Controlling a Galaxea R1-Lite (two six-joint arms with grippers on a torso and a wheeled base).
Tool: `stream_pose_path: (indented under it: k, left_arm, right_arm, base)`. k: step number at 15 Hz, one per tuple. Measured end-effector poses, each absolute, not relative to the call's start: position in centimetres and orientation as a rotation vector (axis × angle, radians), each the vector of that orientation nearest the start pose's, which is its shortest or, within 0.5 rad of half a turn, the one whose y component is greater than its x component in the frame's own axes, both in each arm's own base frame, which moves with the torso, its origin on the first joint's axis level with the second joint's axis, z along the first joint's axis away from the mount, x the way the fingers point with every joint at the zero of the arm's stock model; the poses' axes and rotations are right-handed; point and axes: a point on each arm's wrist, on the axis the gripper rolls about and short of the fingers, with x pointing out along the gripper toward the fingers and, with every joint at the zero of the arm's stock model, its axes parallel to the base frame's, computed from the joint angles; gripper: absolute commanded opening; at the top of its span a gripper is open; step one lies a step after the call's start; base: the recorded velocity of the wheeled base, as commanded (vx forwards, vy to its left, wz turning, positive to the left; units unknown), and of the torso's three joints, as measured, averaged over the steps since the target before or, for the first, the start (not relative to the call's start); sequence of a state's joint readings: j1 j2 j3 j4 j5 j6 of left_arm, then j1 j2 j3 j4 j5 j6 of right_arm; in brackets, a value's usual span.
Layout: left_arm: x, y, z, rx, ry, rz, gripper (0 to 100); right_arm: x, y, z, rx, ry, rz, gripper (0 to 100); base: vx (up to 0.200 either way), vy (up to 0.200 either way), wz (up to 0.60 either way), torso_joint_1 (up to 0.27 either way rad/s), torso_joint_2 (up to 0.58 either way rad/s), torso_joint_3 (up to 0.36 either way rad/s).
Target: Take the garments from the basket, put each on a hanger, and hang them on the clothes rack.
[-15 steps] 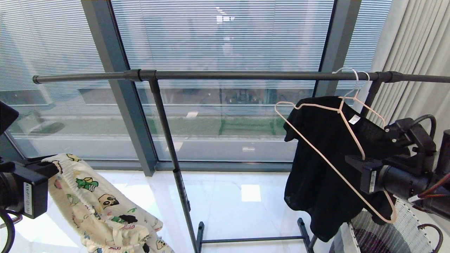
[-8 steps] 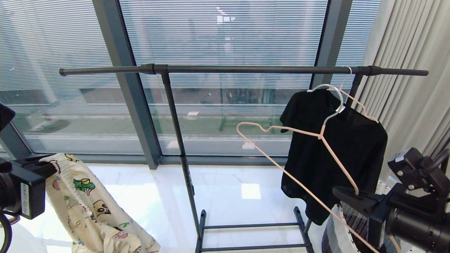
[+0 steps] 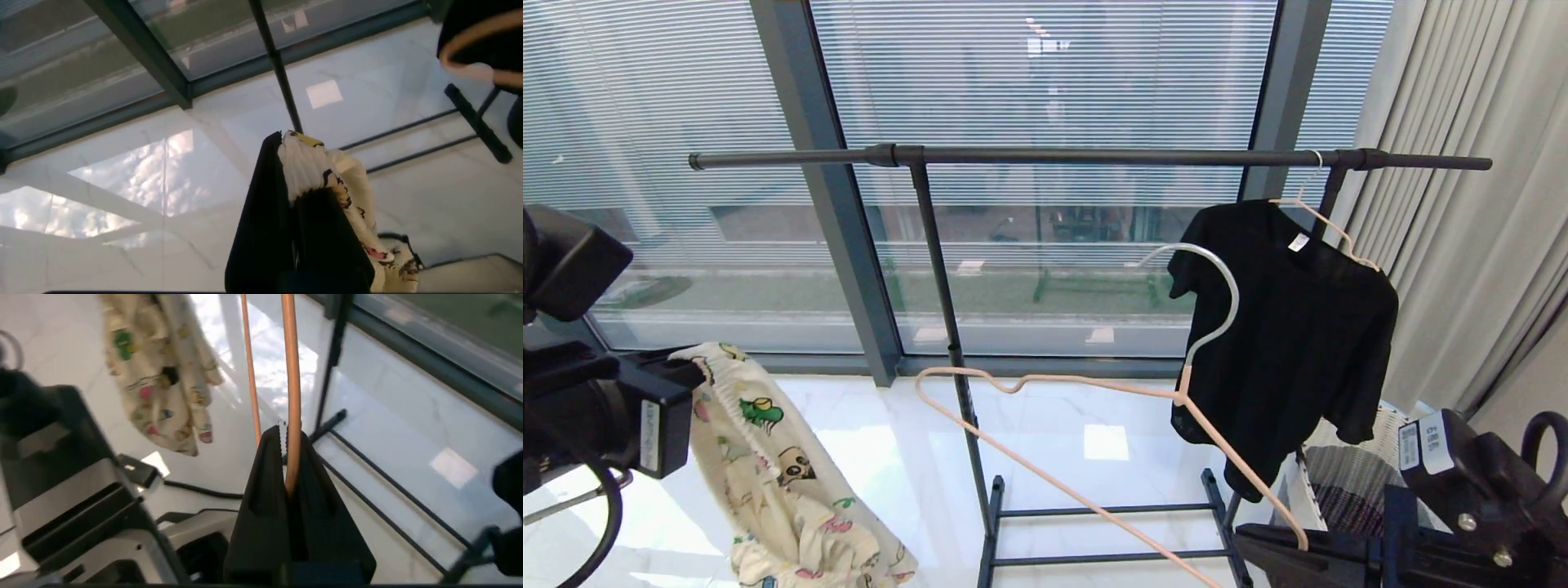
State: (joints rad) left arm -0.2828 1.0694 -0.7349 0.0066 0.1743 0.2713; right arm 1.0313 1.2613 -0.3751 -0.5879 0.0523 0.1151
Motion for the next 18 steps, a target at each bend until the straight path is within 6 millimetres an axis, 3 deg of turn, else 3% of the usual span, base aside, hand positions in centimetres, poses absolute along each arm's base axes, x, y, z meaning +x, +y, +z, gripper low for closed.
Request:
stream_pose_path:
  k: [3,5,10,18]
  left_arm:
    - [16.7,-4.5,24.3,0.325,0.260,-0.055,0]
    - [17.6,-5.4,23.7,0.292,0.280,-0.071,0]
    - [18.5,-6.2,22.9,0.263,0.318,-0.037,0]
    - [19.8,-6.6,23.5,0.234,0.278,0.000,0]
  right_arm:
    - [8.4,16.1,16.9,-0.054,0.340,1.112,0]
    - [8.7,17.1,17.2,-0.057,0.337,1.121,0]
    - [9.9,19.7,17.8,-0.048,0.319,1.128,0]
    - [10.0,20.8,17.9,-0.054,0.318,1.152,0]
  base:
    - [0.000,0.000,0.00,0.000,0.00,0.000]
    - [0.000,0.000,0.00,0.000,0.00,0.000]
    - [0.000,0.000,0.00,0.000,0.00,0.000]
    - [0.000,0.000,0.00,0.000,0.00,0.000]
